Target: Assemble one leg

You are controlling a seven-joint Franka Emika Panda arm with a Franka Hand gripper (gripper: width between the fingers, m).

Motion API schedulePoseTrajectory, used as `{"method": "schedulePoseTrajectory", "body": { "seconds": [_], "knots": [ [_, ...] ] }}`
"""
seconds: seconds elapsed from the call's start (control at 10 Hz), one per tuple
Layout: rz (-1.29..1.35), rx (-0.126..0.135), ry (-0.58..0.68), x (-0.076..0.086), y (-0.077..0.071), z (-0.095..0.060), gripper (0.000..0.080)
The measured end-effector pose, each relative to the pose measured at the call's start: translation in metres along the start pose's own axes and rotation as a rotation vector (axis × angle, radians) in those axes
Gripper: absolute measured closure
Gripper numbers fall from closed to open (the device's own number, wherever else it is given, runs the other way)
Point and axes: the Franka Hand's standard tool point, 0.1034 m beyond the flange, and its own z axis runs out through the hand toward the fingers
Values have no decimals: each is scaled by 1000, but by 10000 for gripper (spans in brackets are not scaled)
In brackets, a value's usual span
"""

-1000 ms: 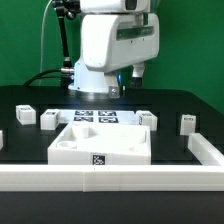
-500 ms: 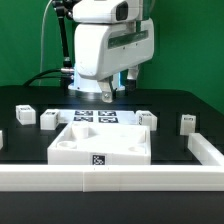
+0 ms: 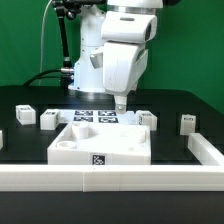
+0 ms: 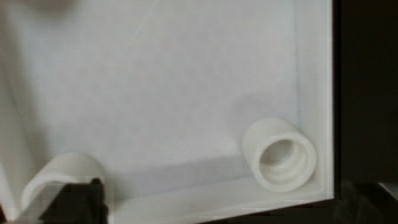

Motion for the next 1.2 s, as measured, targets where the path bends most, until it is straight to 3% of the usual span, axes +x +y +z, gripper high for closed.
{"method": "schedulePoseTrajectory", "body": {
  "seconds": [0.4, 0.6, 0.8, 1.2],
  "knots": [
    [-53, 7, 0, -4, -5, 7, 150],
    [-83, 3, 11, -8, -23, 25, 150],
    [-79, -9, 26, -10, -31, 41, 150],
    [-66, 15, 31, -14, -38, 67, 150]
  ]
}}
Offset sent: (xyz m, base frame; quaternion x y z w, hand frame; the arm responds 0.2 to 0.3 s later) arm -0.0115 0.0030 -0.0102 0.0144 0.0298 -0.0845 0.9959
